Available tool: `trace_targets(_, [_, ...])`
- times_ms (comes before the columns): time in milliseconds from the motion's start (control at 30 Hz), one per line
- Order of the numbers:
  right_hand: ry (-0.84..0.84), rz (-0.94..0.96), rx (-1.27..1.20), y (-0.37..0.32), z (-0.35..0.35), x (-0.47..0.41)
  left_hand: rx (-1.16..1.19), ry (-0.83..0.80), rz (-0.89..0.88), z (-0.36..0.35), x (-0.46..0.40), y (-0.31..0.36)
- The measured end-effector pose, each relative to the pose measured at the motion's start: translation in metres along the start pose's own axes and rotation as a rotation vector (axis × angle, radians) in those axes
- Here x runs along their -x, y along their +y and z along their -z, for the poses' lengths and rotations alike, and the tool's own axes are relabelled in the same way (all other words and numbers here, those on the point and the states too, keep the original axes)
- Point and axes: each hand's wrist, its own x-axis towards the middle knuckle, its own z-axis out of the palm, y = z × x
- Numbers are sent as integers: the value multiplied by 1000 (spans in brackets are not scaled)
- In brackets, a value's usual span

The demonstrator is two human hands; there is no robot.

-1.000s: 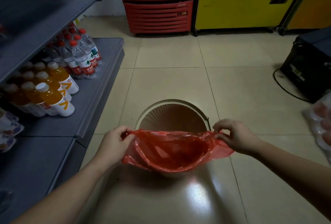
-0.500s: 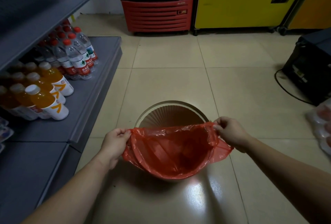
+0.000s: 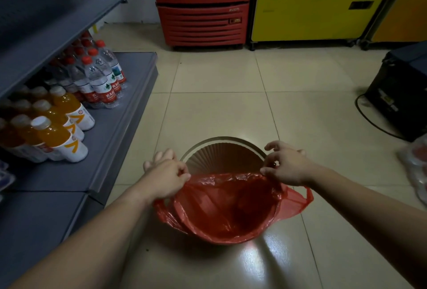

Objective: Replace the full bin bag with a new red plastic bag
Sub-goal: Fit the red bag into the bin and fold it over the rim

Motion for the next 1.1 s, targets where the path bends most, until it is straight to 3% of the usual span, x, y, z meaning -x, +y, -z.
trace_targets(100, [17, 45, -74, 0, -1, -2, 84, 0, 1, 3, -1, -4])
trace_targets(267, [220, -13, -448, -2, -1, -4, 507, 137, 18, 8, -1, -7])
trace_targets(467, [358, -53, -543, 3, -11, -12, 660, 218, 142, -2, -6, -14])
trace_targets(600, [325, -107, -715, 8, -30, -5, 783, 174, 204, -19, 1, -22])
trace_targets(733, [246, -137, -837, 8, -40, 4, 1042, -7, 296, -35, 11, -28])
trace_targets(833, [232, -100, -833, 7, -35, 6, 966, 67, 254, -33, 12, -24])
trace_targets(933, [255, 5, -760, 1, -24, 7, 793, 190, 66, -20, 11, -9])
trace_targets(1033, [223, 133, -459, -8, -17, 4, 551, 125, -131, -12, 6, 7])
trace_targets(1100, [173, 189, -270, -13, -15, 1, 428, 76, -173, -11, 3, 14])
